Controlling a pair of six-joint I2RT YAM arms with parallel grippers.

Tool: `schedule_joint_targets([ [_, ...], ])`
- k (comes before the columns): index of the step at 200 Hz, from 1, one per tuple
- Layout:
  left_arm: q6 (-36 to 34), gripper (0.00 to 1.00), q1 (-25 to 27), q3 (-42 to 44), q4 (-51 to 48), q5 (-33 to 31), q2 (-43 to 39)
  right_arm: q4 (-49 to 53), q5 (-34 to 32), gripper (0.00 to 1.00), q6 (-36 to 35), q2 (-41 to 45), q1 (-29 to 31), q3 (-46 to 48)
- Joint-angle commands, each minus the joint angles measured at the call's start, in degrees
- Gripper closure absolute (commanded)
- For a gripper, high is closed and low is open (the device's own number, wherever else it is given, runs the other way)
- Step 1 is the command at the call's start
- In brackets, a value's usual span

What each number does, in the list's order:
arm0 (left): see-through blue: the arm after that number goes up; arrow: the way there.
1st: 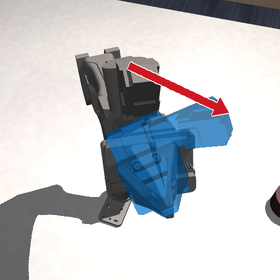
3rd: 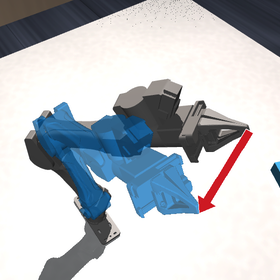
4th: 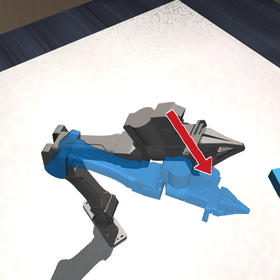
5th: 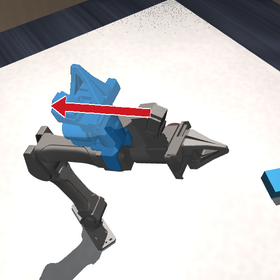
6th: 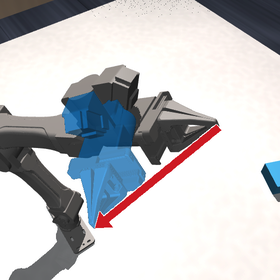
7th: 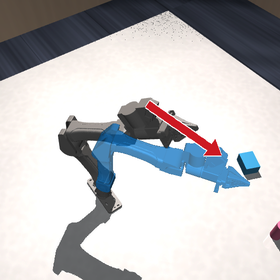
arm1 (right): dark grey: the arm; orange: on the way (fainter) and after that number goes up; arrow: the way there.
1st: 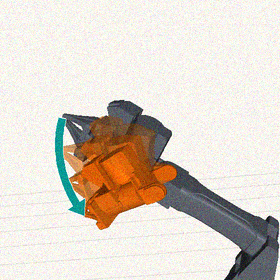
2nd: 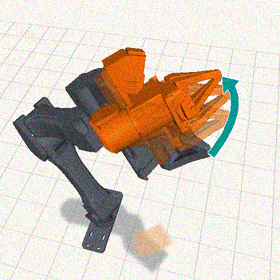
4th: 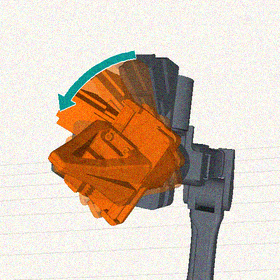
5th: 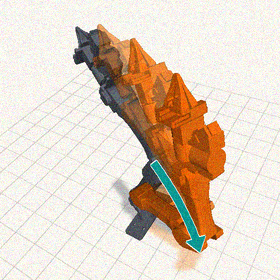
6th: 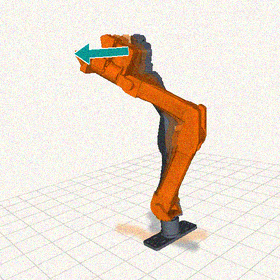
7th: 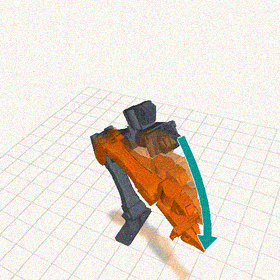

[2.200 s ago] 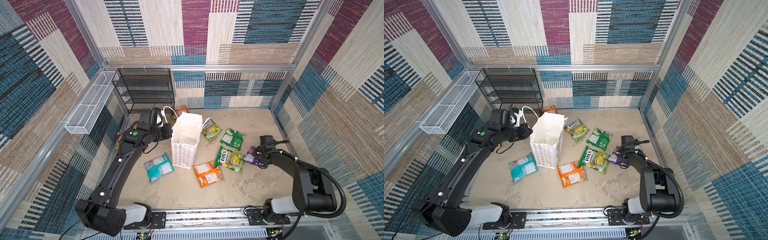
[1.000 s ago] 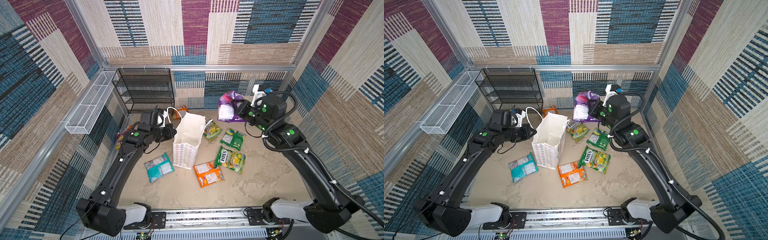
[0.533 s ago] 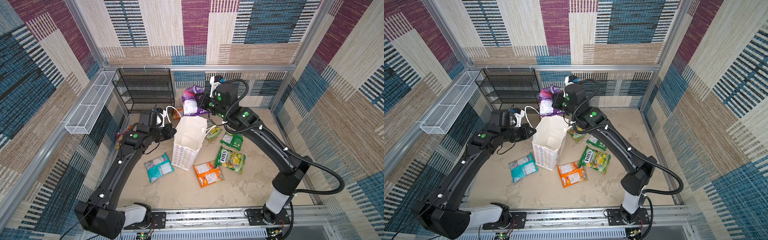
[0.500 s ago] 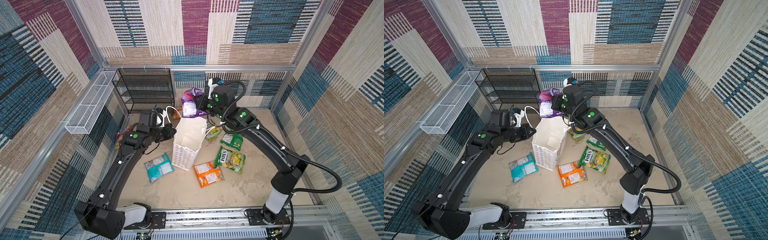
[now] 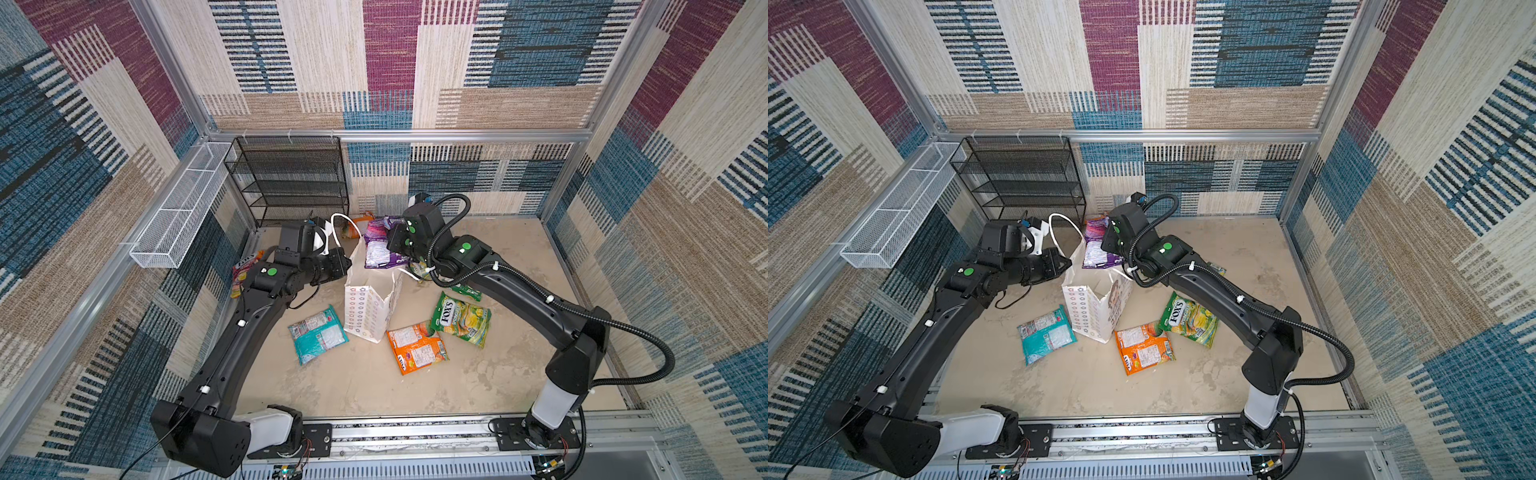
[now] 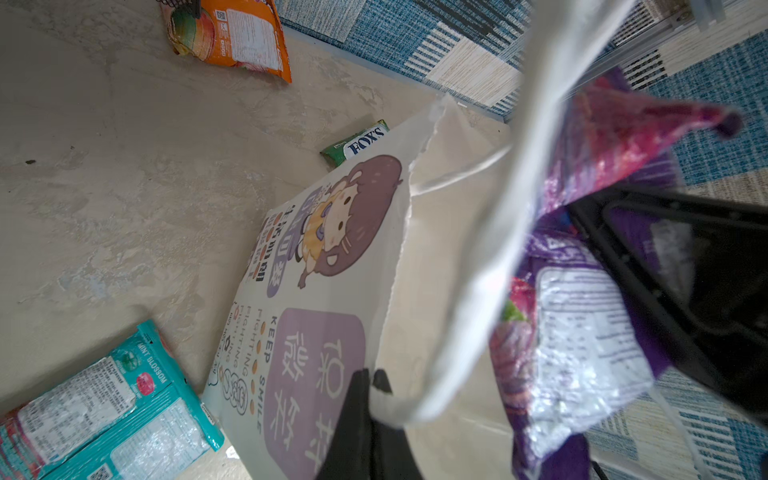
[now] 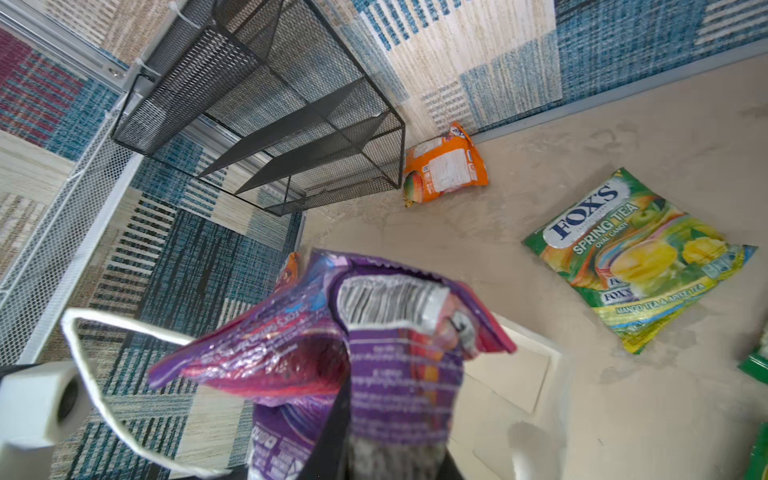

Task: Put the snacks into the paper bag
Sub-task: 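Release the purple packet into the bag and raise the right gripper, then lower the right gripper onto the green FOX'S packet and grasp it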

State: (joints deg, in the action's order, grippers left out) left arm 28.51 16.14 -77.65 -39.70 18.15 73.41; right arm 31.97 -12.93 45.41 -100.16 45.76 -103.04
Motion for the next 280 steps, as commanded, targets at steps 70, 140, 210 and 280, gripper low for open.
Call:
schedule_joint_targets([
  [70, 0.7, 1.0, -0.1, 0.2, 2.3, -0.4, -0.3, -0.4, -1.8, 0.67, 0.8, -0.5, 0.5, -0.1],
  [140, 0.7, 1.0, -0.1, 0.3, 2.3, -0.5, 0.0, -3.0, -1.6, 0.5, -2.2, 2.4, 0.6, 0.4],
  [210, 0.7, 1.0, -0.1, 0.4, 2.3, -0.6, 0.4, -5.1, -1.0, 0.18, -9.9, 9.7, 0.0, 2.0],
  [280, 0.7, 1.0, -0.1, 0.3, 2.1, -0.7, 0.2, -6.0, 2.8, 0.0, -11.3, 27.2, -11.1, 20.1],
])
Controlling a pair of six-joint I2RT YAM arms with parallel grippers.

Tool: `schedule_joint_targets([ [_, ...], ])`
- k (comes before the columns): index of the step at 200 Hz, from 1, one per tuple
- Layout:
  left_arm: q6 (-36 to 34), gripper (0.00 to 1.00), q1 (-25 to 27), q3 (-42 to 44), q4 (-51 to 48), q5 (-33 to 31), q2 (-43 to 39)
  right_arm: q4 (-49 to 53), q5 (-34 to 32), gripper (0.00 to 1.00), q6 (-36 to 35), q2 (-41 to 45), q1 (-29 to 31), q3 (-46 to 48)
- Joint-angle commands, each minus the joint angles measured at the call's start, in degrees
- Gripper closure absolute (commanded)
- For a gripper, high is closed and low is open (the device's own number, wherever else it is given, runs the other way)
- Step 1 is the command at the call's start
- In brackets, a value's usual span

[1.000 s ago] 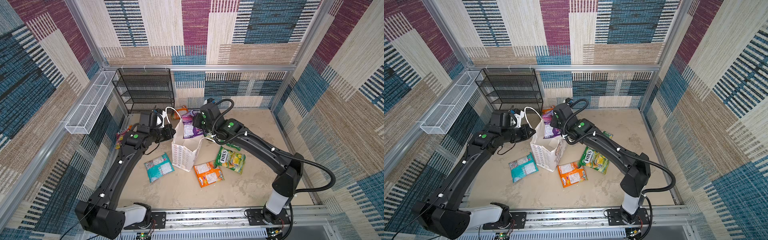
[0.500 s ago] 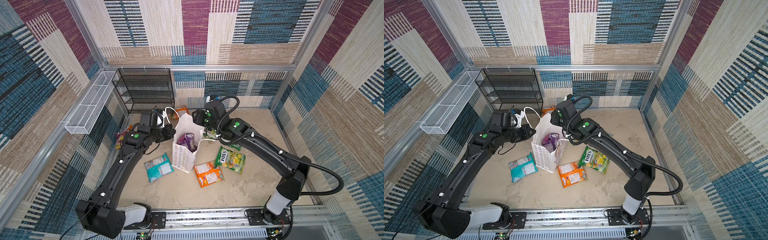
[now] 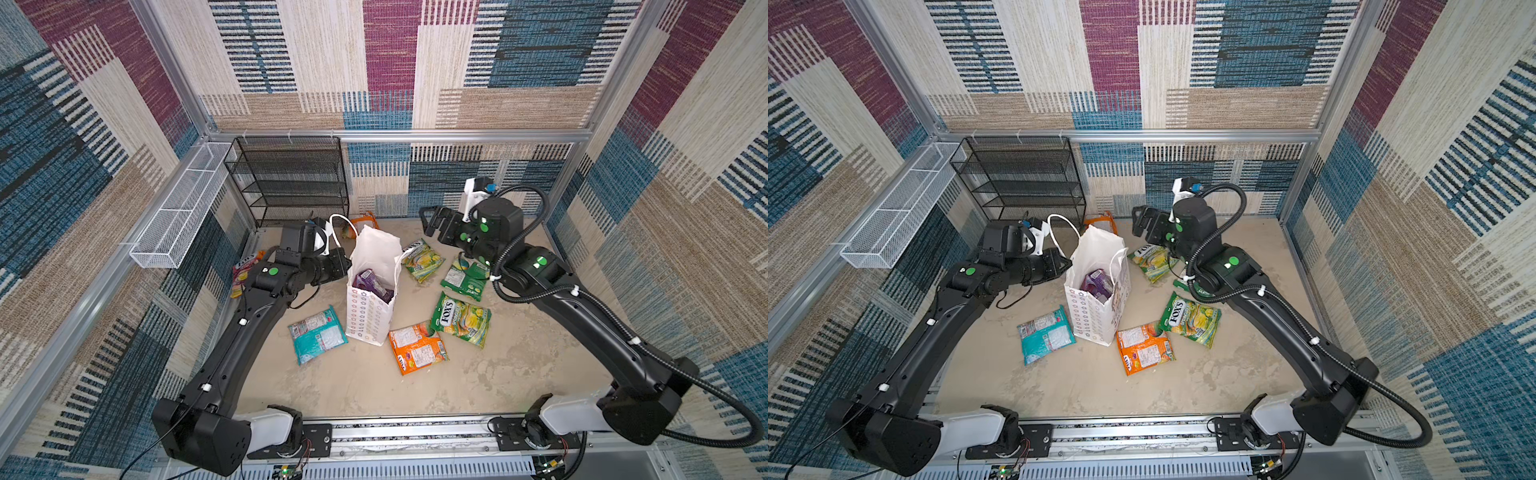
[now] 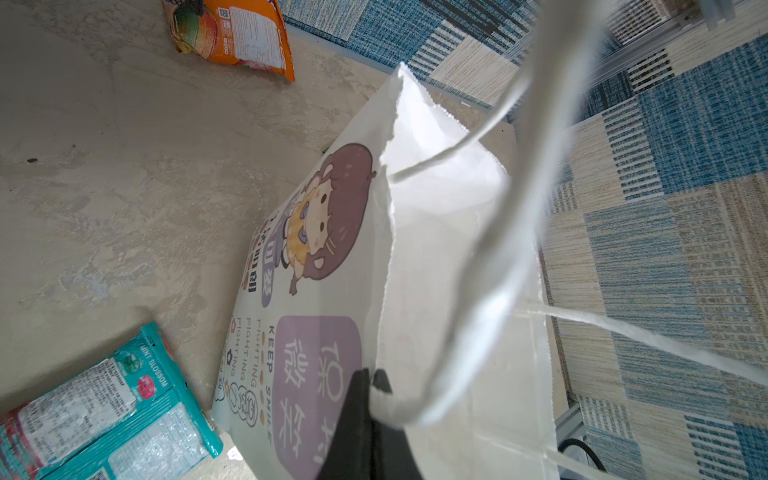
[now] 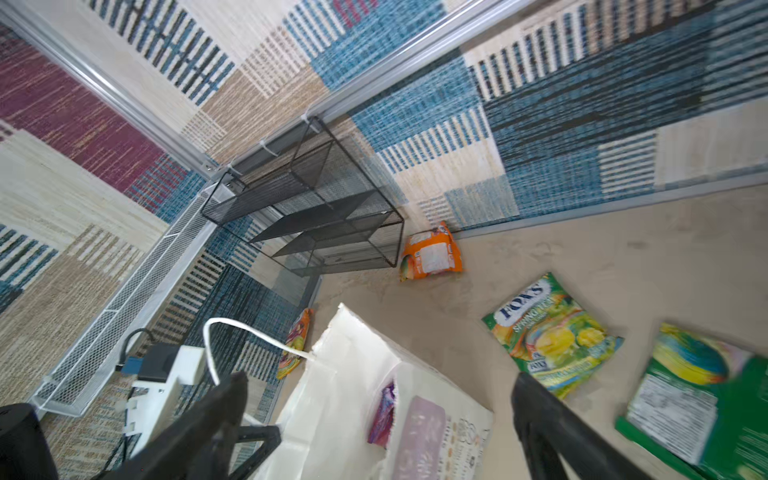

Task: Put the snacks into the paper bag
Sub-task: 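Lower the right gripper onto the green FOX'S packet and grasp it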

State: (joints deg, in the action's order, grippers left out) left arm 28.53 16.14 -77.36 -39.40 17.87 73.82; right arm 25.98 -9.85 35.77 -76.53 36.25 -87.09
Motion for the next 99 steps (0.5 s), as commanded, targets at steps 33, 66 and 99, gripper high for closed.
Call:
schedule_joint_targets([
  [33, 0.6, 1.0, -0.1, 0.0, 1.8, -0.5, -0.1, 0.8, -1.5, 0.0, -0.8, 9.7, -6.7, 17.7],
  [66, 0.6, 1.0, -0.1, 0.0, 1.8, -0.5, 0.0, -1.8, 1.6, 0.0, 1.3, 14.7, -11.9, 34.5],
  [99, 0.8, 1.0, -0.1, 0.0, 1.8, -0.2, 0.1, -3.7, 4.6, 0.0, 5.3, 16.7, -16.7, 46.8],
])
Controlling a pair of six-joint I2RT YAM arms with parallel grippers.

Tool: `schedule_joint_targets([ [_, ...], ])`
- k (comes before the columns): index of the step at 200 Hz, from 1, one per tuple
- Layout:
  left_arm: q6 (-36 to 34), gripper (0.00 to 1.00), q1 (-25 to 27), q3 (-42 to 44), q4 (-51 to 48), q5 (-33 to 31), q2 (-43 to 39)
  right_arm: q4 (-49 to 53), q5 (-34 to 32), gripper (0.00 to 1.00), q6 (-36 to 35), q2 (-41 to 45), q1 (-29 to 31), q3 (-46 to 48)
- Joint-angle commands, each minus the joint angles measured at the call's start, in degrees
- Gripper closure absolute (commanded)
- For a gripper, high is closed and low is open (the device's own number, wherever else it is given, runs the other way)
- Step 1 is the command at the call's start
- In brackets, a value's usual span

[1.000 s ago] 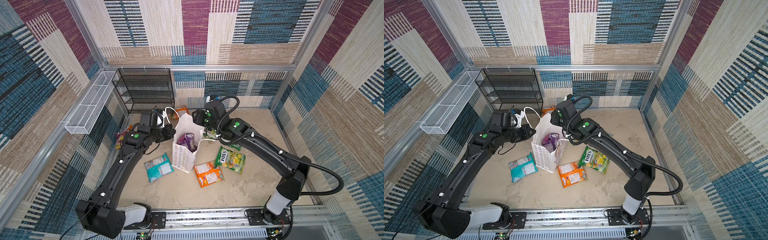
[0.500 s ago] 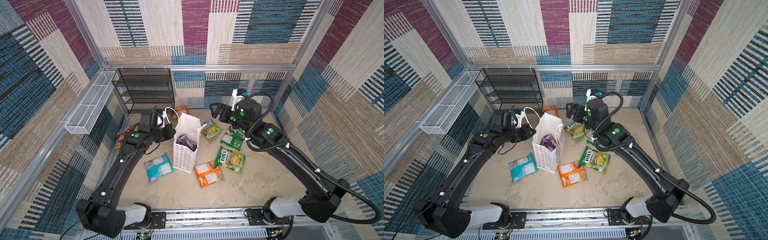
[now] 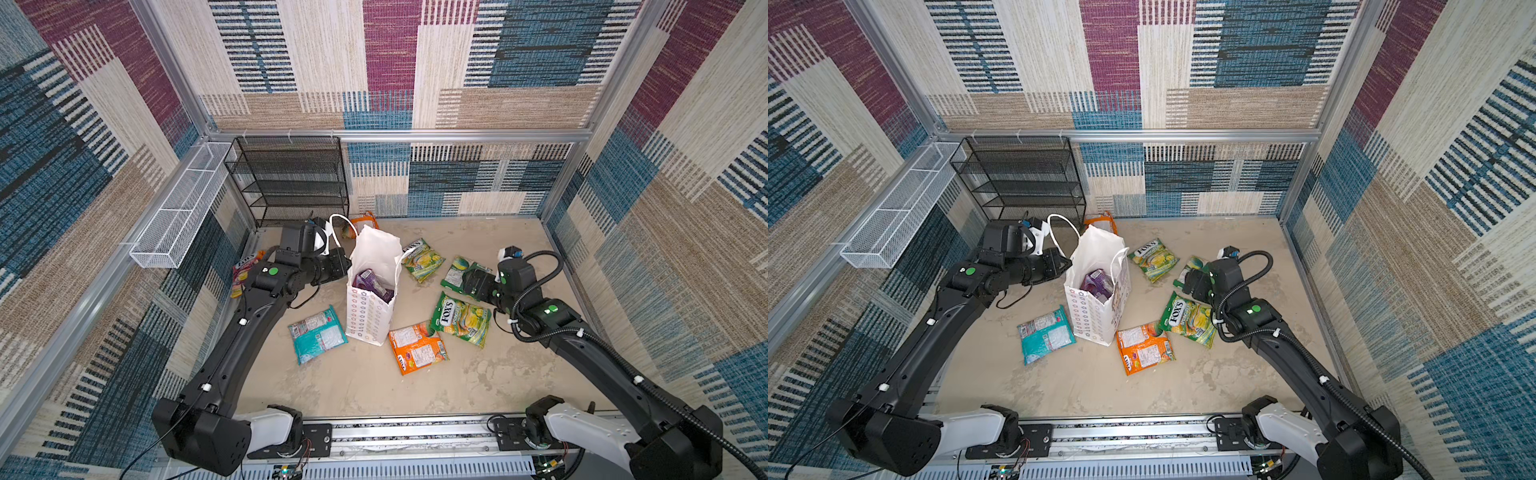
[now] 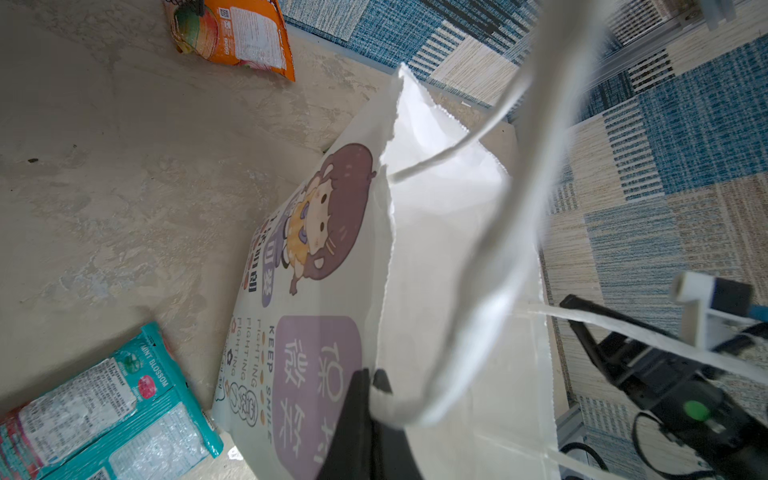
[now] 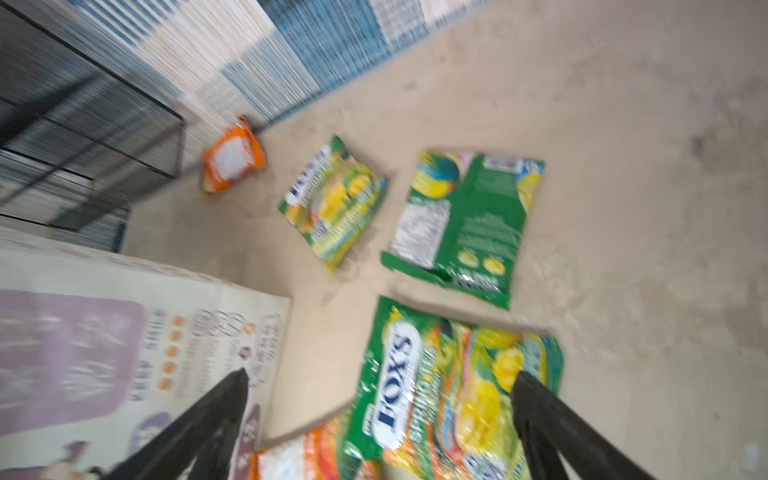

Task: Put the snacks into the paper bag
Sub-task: 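Lower the right gripper onto the green FOX'S packet and grasp it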

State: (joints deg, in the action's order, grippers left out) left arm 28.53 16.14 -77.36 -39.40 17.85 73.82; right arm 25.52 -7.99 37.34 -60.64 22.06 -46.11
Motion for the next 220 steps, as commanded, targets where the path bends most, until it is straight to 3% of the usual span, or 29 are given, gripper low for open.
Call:
schedule_joint_targets([
  [1, 0.8, 1.0, -0.1, 0.0, 1.8, -0.2, 0.1, -3.3, 2.8, 0.0, 3.9, 0.9, -2.6, 6.0],
  [46, 0.9, 1.0, 0.0, 0.1, 1.8, 0.1, 0.5, -6.0, 4.3, 0.0, 6.9, -2.6, -3.5, 14.4],
  [108, 1.0, 1.0, 0.0, 0.1, 1.8, 0.3, 0.6, -10.3, 6.5, 0.06, 6.2, -11.6, -3.6, 15.5],
  [187, 1.0, 1.0, 0.0, 0.0, 1.8, 0.5, 0.5, -14.4, 9.4, 0.32, 4.9, -15.5, -3.6, 16.7],
  [220, 0.9, 1.0, 0.0, 0.0, 1.8, 0.6, 0.5, -14.9, 10.0, 0.52, 4.4, -16.6, -3.5, 16.7],
])
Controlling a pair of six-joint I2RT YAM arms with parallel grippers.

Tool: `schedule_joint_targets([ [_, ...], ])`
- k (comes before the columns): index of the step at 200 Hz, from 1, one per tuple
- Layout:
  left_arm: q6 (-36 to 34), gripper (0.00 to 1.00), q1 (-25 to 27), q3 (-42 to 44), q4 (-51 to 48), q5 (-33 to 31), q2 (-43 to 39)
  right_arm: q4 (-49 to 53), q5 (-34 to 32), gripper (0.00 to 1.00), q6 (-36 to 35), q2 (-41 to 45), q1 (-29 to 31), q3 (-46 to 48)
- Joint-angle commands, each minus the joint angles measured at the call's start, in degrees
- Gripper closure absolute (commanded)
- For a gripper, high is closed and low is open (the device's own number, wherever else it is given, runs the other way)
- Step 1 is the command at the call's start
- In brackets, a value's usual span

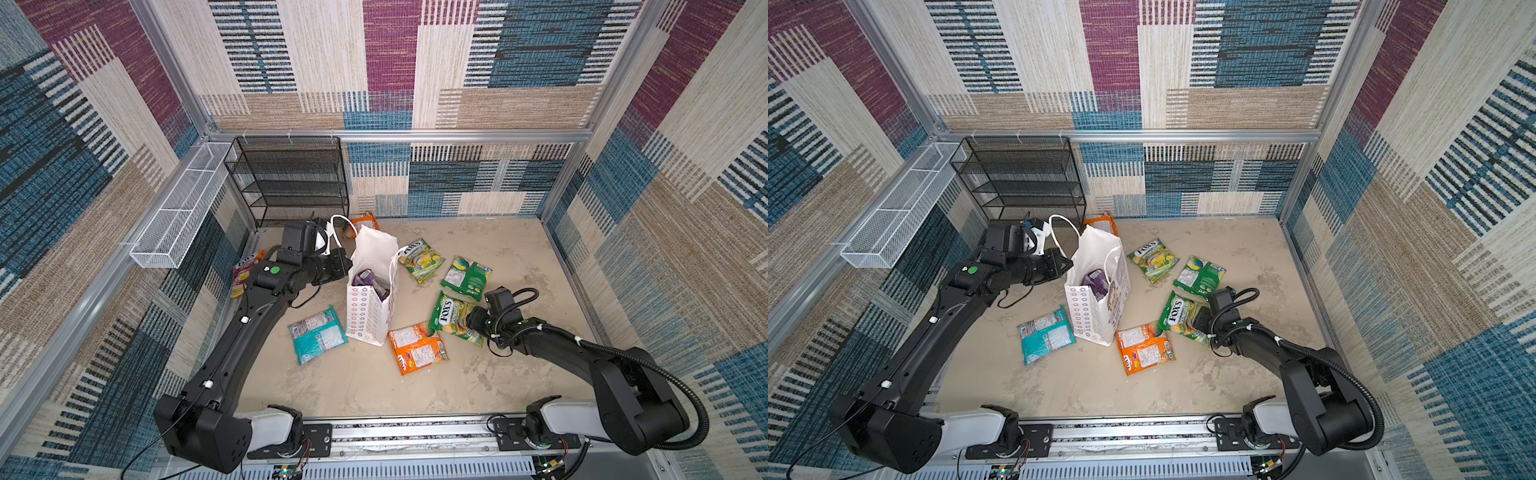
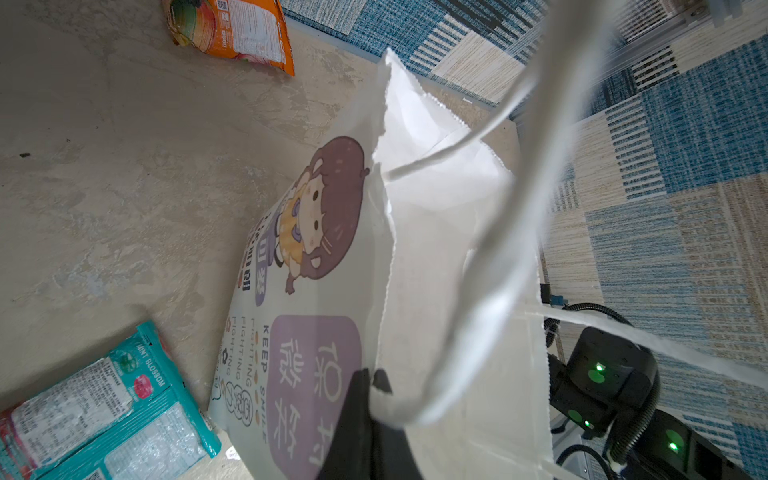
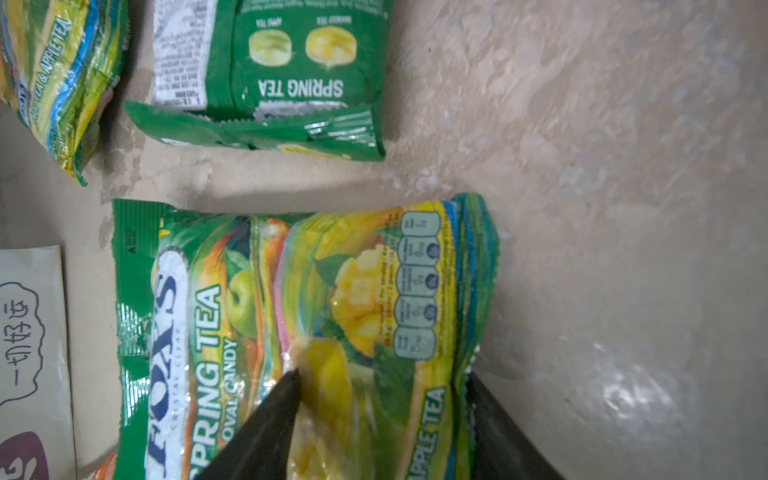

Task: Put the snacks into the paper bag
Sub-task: 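Lower the right gripper onto the green FOX'S packet and grasp it, then lift the green FOX'S packet with the right gripper toward the bag opening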

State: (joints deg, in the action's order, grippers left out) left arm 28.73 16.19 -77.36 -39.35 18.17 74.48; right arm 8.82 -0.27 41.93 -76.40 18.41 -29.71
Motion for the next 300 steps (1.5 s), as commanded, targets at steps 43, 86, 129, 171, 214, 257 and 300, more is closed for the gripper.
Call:
schedule_joint_targets([
  [43, 0.7, 1.0, 0.0, 0.0, 1.7, 0.2, -0.2, 1.3, 3.1, 0.69, -0.3, -0.4, 0.1, 0.6],
  [86, 0.7, 1.0, -0.1, 0.0, 1.8, 0.5, -0.1, 1.5, 4.2, 0.82, -0.2, 3.9, 0.1, 0.7],
  [129, 0.8, 1.0, 0.0, 0.0, 1.7, 0.5, -0.1, 2.8, 5.3, 0.9, -0.4, 11.1, 0.1, 0.1],
  [171, 0.8, 1.0, 0.0, -0.1, 1.8, 0.6, -0.1, 5.3, 6.0, 0.96, -0.6, 18.0, 0.1, -1.9],
  [214, 0.9, 1.0, 0.0, -0.1, 1.7, 0.6, -0.2, 9.1, 6.9, 0.99, -0.9, 22.3, 0.1, -6.5],
  [257, 0.8, 1.0, 0.0, -0.1, 1.8, 0.7, -0.3, 12.2, 8.3, 1.0, -0.9, 25.3, 0.2, -12.6],
  [300, 0.8, 1.0, 0.0, -0.1, 1.8, 0.6, -0.3, 15.4, 8.3, 1.0, -1.6, 26.9, 0.2, -21.1],
])
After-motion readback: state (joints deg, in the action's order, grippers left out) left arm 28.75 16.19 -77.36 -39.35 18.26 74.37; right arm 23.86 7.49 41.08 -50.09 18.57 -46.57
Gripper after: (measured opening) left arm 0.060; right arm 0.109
